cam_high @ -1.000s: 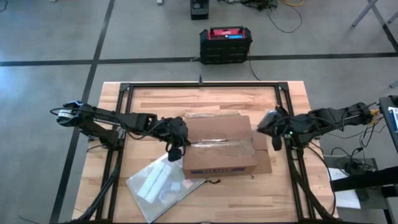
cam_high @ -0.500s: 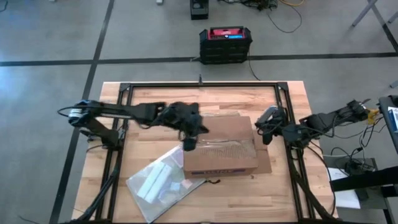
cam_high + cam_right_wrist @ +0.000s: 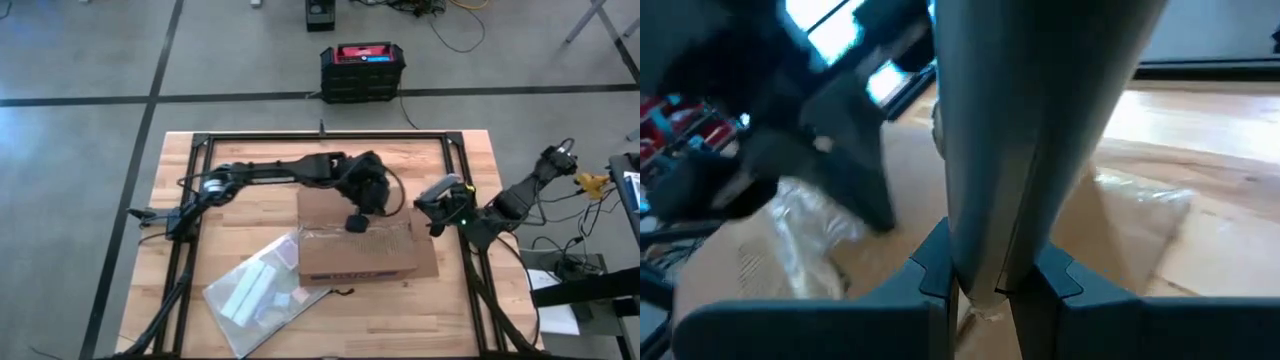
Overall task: Unpack boxes
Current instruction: Break down cardboard box until it is fully flat
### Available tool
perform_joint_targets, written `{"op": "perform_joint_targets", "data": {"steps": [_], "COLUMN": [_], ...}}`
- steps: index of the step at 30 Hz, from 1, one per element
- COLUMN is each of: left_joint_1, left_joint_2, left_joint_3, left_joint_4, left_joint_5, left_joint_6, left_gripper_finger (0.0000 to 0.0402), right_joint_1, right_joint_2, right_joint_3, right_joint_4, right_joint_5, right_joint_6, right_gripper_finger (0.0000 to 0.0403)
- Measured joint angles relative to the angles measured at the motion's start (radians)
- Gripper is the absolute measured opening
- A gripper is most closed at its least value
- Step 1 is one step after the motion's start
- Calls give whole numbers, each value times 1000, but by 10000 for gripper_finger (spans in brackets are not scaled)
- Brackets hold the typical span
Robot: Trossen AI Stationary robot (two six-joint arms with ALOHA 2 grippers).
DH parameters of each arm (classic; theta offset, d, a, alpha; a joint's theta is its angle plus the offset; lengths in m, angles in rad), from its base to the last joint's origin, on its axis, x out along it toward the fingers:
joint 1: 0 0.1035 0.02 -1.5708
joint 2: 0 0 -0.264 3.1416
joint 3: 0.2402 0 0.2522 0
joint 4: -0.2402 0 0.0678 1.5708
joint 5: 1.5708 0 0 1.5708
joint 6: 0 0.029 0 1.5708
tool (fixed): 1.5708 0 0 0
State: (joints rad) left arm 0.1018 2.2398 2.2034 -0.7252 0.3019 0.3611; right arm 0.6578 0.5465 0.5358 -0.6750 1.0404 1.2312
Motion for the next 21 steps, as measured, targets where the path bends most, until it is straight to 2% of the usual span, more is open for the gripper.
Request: {"op": "perform_joint_targets", "data": {"steps": [4,9,13,16,19,21], "left_joint_1": [22,57,85,85,89,96], "left_joint_2": [94,84,57,27,0,-9], "left_joint_3": [154,136,135,133,133,132], "left_joint_4": [-116,-198,-282,-320,-318,-287], "left_joint_5": [-9,-100,-131,-213,-287,-285], "left_joint_6": [18,-20,-53,-55,-51,-46], "left_gripper_finger": [0,0,0,0,0,0], "right_joint_1": [21,20,18,18,-2,-27], "right_joint_2": [31,41,19,-3,-3,1], "right_joint_3": [0,-1,-1,-1,-3,-4], "right_joint_4": [2,-2,-1,0,0,7], "right_joint_5": [0,7,86,151,193,195], "right_joint_6": [28,5,-42,-63,-63,-57], "right_gripper_finger": [40,40,40,40,40,40]}}
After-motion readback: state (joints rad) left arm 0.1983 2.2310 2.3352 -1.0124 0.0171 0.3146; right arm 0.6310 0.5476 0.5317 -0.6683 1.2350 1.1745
